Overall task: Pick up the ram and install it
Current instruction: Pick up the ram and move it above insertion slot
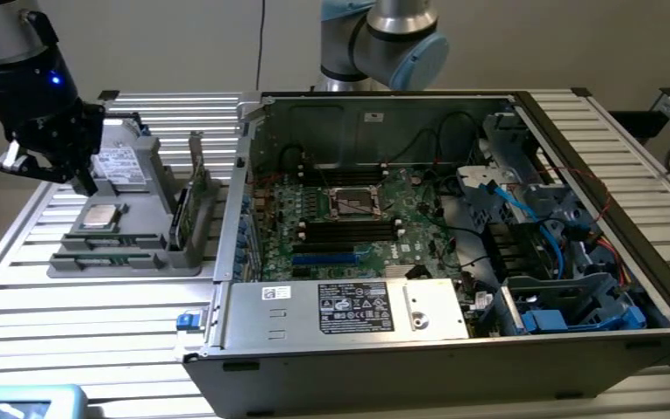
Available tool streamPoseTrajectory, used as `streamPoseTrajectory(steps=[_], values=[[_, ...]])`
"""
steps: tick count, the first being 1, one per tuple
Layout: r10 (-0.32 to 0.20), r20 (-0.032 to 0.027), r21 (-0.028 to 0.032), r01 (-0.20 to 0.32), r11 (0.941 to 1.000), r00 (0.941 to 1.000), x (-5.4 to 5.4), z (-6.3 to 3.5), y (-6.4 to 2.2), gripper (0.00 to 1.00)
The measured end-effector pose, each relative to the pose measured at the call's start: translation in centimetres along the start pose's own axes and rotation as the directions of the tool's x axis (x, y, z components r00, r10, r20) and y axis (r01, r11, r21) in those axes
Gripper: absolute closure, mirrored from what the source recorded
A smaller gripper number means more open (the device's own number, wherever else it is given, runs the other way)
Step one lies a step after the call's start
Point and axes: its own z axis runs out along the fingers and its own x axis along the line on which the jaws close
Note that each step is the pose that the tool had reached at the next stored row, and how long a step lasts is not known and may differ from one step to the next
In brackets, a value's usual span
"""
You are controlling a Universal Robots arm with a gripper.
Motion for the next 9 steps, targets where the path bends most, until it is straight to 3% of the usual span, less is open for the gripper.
streamPoseTrajectory(steps=[5,9], values=[[-0.091,-0.0016,0.0102,0.091,0.9958,0.9958,0.0,0.07,-0.01,0.89],[-0.164,-0.0039,0.0169,0.164,0.9863,0.9864,0.0,0.11,-0.01,0.89]])
